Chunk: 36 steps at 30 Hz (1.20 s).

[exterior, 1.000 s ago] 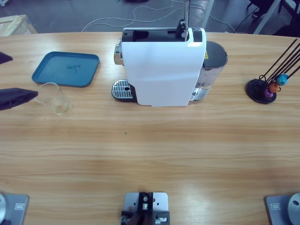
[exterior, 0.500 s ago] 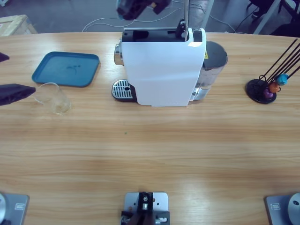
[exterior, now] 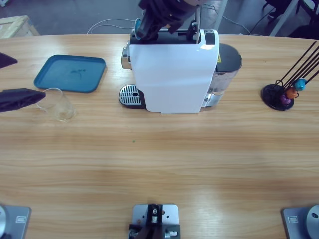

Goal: Pour coffee

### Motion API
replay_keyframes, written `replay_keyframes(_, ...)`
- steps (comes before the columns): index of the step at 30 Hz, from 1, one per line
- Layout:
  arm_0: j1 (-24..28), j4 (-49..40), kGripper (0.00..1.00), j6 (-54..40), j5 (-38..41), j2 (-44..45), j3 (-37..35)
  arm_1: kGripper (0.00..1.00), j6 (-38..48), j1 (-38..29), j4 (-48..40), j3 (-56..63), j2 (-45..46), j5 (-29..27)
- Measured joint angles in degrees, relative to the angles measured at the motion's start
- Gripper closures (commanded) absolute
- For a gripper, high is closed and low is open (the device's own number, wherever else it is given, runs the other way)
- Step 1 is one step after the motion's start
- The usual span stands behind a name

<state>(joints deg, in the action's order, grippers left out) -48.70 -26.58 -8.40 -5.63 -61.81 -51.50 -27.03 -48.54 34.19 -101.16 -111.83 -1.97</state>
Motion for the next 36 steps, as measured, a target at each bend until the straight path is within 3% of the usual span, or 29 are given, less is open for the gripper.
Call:
replay_keyframes(19, 0.00, 0.01, 0.014, 0.00, 0.04, 0.00, 0.00, 1.000, -0.11, 1.94, -0.15, 1.38, 0.02, 2.26)
replay_keyframes(20, 0.00, 0.01, 0.015, 0.00, 0.04, 0.00, 0.01, 0.823, -0.24, 1.94, -0.15, 1.39, 0.03, 2.40)
replay_keyframes(21, 0.00, 0.01, 0.016, 0.00, 0.04, 0.00, 0.01, 0.454, -0.35, 1.94, -0.15, 1.39, 0.04, 2.43)
replay_keyframes(23, 0.00, 0.01, 0.017, 0.00, 0.04, 0.00, 0.10, 0.125, -0.44, 1.94, -0.15, 1.52, 0.05, 2.43)
replay_keyframes(24, 0.00, 0.01, 0.015, 0.00, 0.04, 0.00, 0.16, 0.040, -0.44, 1.94, -0.15, 1.56, 0.11, 2.34)
replay_keyframes(26, 0.00, 0.01, 0.014, 0.00, 0.04, 0.00, 0.27, 0.000, -0.14, 1.94, -0.15, 1.59, 0.19, 2.15)
replay_keyframes(30, 0.00, 0.01, 0.017, 0.00, 0.05, 0.00, 0.58, 0.000, 0.04, 1.94, -0.15, 1.60, 0.34, 2.02)
replay_keyframes(32, 0.00, 0.01, 0.017, 0.00, 0.07, 0.00, 0.60, 0.095, 0.04, 1.90, -0.15, 1.59, 0.64, 2.02)
replay_keyframes(33, 0.00, 0.01, 0.014, 0.00, 0.07, 0.00, 0.60, 0.246, 0.04, 1.85, -0.15, 1.59, 0.68, 2.02)
replay_keyframes(34, 0.00, 0.01, 0.016, 0.00, 0.08, 0.00, 0.61, 0.462, 0.04, 1.82, -0.15, 1.59, 0.69, 2.02)
replay_keyframes(36, 0.00, 0.02, 0.018, 0.00, 0.17, 0.01, 0.63, 0.990, 0.04, 1.74, 0.00, 1.58, 0.82, 2.02)
